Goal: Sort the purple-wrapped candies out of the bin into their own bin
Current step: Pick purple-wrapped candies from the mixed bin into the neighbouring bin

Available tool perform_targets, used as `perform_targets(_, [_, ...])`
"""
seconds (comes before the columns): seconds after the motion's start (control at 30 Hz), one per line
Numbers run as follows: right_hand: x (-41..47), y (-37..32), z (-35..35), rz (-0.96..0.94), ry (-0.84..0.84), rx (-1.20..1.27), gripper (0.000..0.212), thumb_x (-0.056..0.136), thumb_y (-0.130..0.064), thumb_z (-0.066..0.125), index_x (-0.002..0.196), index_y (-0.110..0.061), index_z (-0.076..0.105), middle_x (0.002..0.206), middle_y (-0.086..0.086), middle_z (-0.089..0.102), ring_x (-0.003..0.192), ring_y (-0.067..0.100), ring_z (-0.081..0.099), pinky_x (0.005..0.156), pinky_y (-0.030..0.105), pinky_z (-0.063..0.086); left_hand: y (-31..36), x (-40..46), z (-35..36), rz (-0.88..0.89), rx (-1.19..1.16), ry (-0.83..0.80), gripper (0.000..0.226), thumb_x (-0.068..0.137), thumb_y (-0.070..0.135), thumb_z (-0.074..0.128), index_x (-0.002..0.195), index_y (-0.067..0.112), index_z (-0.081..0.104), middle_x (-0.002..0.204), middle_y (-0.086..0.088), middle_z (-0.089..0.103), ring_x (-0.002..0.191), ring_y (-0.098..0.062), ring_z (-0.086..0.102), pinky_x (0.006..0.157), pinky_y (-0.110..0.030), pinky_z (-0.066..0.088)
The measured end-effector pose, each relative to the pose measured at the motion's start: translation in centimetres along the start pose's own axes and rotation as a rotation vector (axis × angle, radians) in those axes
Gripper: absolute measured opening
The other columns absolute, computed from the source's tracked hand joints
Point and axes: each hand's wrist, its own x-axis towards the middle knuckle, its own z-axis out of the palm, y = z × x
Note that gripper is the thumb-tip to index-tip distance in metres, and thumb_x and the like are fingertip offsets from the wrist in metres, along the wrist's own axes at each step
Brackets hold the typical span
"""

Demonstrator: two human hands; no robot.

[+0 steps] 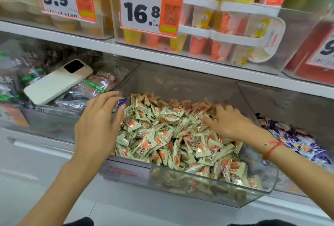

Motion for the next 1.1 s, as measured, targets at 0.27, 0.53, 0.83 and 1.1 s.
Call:
perform_targets(0.27, [3.7,-5.5,1.6,-0.013,-0.118,0.123,0.087,0.094,-0.067,0.007,0.131,-0.002,0.052,0.103,0.015,0.064,0.092,0.024,0.062,0.101,0.048,0.041,0.1,0.0,0.1,0.008,-0.029,0.035,0.028,0.096,0.026,0.051,0.116,0.009,0.063,0.126,0.0,0.058,0.113,-0.024,0.05,0.077,-0.042,0.047])
perform_targets(0.53, [-0.4,-8.0,1.1,-0.433,-0.294,0.43,0.069,0.098,-0.057,0.029,0.154,-0.021,0.009,0.161,0.0,0.008,0.148,0.021,0.011,0.117,0.036,0.012,-0.2,0.2,0.1,0.024,-0.036,0.037,0.03,0.097,0.028,0.053,0.116,0.009,0.065,0.128,-0.001,0.059,0.117,-0.024,0.047,0.083,-0.042,0.046])
perform_targets(0.83, [-7.5,0.5,-1.4,-0.386,0.148,0.781,0.037,0.098,-0.037,0.049,0.133,-0.027,0.052,0.13,-0.008,0.058,0.113,0.007,0.058,0.092,0.026,0.05,6.1,0.1,-2.5,0.186,-0.376,-0.165,0.026,0.085,0.034,0.068,0.112,0.031,0.068,0.089,0.016,0.063,0.079,-0.002,0.057,0.073,-0.028,0.05])
perform_targets(1.1, [-10.5,-1.8,-2.1,-0.419,0.263,1.403,0.018,0.091,-0.017,0.064,0.107,-0.016,0.071,0.088,0.006,0.075,0.08,0.017,0.072,0.075,0.025,0.058,12.4,0.9,-4.0,0.125,-0.74,-0.465,0.021,0.075,0.021,0.079,0.094,0.015,0.073,0.083,0.002,0.074,0.079,-0.006,0.071,0.077,-0.02,0.055])
